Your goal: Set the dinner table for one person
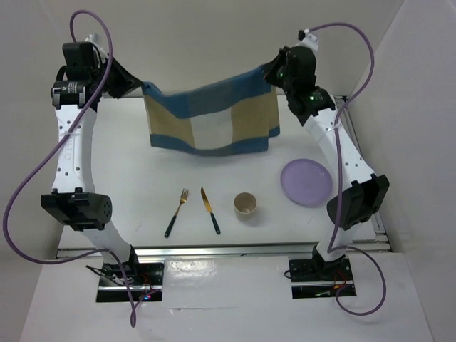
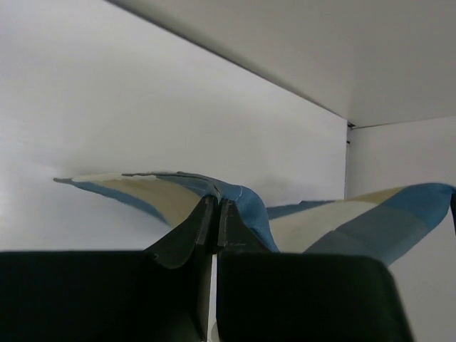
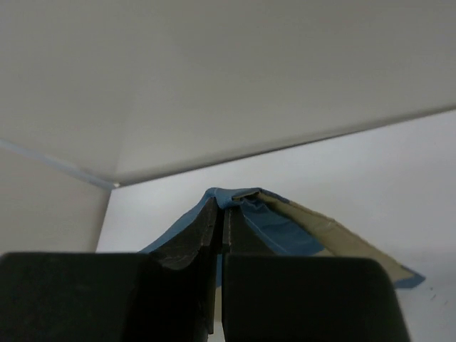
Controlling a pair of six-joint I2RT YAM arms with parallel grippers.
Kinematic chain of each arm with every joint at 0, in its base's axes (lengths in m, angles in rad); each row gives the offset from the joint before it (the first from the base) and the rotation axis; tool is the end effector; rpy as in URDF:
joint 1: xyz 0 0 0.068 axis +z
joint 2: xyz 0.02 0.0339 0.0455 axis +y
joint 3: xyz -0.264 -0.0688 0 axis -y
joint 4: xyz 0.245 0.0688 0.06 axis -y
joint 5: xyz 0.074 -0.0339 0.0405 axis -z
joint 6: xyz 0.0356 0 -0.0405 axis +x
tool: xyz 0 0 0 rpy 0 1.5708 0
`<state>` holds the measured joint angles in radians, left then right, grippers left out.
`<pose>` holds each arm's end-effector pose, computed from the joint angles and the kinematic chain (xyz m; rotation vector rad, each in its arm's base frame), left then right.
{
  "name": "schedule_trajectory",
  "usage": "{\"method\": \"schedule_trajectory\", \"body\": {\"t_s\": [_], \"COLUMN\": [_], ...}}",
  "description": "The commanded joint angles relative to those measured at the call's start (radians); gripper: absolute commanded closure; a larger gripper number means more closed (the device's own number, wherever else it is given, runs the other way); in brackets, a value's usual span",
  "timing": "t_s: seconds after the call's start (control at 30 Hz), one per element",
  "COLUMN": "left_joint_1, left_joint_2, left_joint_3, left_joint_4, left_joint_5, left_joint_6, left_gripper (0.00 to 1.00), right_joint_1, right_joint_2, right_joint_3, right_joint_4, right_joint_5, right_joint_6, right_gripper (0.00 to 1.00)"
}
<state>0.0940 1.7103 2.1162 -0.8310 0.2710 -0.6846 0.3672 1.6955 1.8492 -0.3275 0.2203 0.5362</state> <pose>0.3561 0.0240 0.4821 -0.6055 1.9466 -0.6461 0.3695 0.1338 0.4534 0.3107 1.7360 0.4689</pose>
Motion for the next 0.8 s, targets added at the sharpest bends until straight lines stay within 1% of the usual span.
{"method": "schedule_trajectory", "body": {"t_s": [0.0,0.03,0.07,0.17,0.2,0.33,0.47,0.63,0.77], "left_joint_1": [-0.002,-0.002,-0.002,0.007,0.016,0.036,0.056,0.075,0.075], "left_joint_2": [0.023,0.046,0.046,0.016,0.0,-0.086,-0.176,-0.256,-0.288], "left_joint_3": [0.119,0.163,0.172,0.137,0.119,0.009,-0.041,-0.032,-0.022], "left_joint_4": [0.107,0.107,0.107,0.131,0.132,0.144,0.133,0.073,0.064], "left_joint_5": [0.088,0.1,0.1,0.12,0.12,0.12,0.111,0.071,0.024], "left_joint_6": [0.013,0.013,0.013,-0.01,-0.01,-0.01,-0.001,0.02,0.02], "left_gripper": [1.0,1.0,1.0,1.0,1.0,1.0,1.0,1.0,1.0], "right_joint_1": [-0.053,-0.053,-0.065,-0.065,-0.065,-0.065,-0.065,-0.056,-0.056], "right_joint_2": [0.053,0.07,0.093,0.081,0.049,-0.057,-0.163,-0.273,-0.283], "right_joint_3": [0.195,0.272,0.301,0.309,0.288,0.116,0.007,-0.057,-0.058], "right_joint_4": [0.059,0.047,0.035,0.024,0.024,0.067,0.067,0.076,0.067], "right_joint_5": [-0.047,-0.059,-0.071,-0.072,-0.072,-0.072,-0.072,-0.062,-0.03], "right_joint_6": [-0.047,-0.047,-0.047,-0.058,-0.058,-0.058,-0.048,-0.048,-0.061], "right_gripper": [1.0,1.0,1.0,1.0,1.0,1.0,1.0,1.0,1.0]}}
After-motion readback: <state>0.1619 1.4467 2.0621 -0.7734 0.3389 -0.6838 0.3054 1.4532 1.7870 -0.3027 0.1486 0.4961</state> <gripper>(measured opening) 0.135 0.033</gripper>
